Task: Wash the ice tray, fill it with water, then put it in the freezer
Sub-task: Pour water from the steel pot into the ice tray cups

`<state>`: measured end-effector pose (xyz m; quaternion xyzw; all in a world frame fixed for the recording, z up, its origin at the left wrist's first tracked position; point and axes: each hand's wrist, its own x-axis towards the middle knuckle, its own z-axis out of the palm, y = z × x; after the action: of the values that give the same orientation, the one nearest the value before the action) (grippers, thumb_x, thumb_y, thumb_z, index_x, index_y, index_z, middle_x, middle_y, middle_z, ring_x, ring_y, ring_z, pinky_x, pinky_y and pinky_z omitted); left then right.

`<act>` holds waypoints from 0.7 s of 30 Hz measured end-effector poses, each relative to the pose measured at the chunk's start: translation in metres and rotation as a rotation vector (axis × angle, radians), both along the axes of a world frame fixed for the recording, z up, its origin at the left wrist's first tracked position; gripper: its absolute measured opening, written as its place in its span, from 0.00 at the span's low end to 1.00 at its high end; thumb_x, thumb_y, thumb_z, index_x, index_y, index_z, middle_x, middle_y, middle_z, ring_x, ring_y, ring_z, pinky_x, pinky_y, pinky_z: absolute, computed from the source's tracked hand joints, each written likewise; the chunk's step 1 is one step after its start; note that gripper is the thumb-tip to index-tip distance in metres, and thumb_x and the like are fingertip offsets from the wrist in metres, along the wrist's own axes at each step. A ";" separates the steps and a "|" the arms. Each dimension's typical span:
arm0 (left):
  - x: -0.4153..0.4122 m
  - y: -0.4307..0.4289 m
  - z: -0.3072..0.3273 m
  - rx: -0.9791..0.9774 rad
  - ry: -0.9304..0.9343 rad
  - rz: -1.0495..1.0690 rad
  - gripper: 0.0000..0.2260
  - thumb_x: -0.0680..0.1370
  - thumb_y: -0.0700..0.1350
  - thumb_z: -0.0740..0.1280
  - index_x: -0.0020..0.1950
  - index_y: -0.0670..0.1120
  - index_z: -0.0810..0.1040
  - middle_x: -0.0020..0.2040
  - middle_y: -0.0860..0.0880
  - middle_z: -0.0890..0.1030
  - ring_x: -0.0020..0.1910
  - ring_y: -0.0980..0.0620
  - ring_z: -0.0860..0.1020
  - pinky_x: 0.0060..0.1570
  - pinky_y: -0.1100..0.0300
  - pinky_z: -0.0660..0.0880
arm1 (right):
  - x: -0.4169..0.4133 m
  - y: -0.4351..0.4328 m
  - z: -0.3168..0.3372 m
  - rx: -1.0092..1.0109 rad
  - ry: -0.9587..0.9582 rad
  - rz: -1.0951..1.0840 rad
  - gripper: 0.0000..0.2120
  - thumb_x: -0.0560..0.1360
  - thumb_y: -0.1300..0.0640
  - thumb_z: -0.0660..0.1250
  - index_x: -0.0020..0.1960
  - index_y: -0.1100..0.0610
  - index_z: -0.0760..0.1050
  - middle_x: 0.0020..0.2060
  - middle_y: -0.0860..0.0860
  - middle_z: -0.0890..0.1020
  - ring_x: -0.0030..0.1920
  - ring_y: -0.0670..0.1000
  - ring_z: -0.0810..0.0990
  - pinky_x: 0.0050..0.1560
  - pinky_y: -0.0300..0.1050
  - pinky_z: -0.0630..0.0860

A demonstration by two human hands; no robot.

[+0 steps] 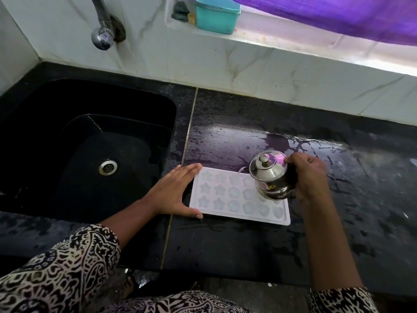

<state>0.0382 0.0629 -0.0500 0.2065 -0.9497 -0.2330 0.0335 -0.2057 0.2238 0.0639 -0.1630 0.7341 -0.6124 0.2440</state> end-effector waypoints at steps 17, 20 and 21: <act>0.000 0.001 0.001 -0.008 0.003 0.003 0.56 0.60 0.78 0.63 0.78 0.50 0.49 0.78 0.53 0.54 0.76 0.56 0.53 0.76 0.54 0.45 | -0.003 0.002 -0.004 -0.004 -0.042 -0.014 0.11 0.72 0.64 0.64 0.31 0.58 0.70 0.27 0.52 0.70 0.30 0.47 0.70 0.31 0.40 0.70; 0.000 0.001 0.002 -0.005 -0.001 0.003 0.56 0.60 0.78 0.63 0.78 0.50 0.48 0.78 0.53 0.54 0.76 0.56 0.53 0.76 0.54 0.45 | -0.004 0.003 -0.006 -0.015 -0.051 -0.019 0.10 0.72 0.63 0.64 0.32 0.58 0.70 0.27 0.51 0.71 0.30 0.47 0.70 0.32 0.41 0.70; 0.000 0.001 0.002 -0.004 -0.001 0.002 0.57 0.60 0.78 0.63 0.78 0.50 0.48 0.78 0.53 0.54 0.76 0.56 0.53 0.76 0.55 0.45 | -0.005 0.003 -0.007 -0.017 -0.058 -0.024 0.10 0.72 0.63 0.64 0.32 0.58 0.70 0.27 0.51 0.71 0.30 0.47 0.70 0.32 0.40 0.70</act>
<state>0.0378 0.0643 -0.0477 0.2077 -0.9500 -0.2308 0.0338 -0.2106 0.2267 0.0569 -0.1385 0.7233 -0.6259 0.2566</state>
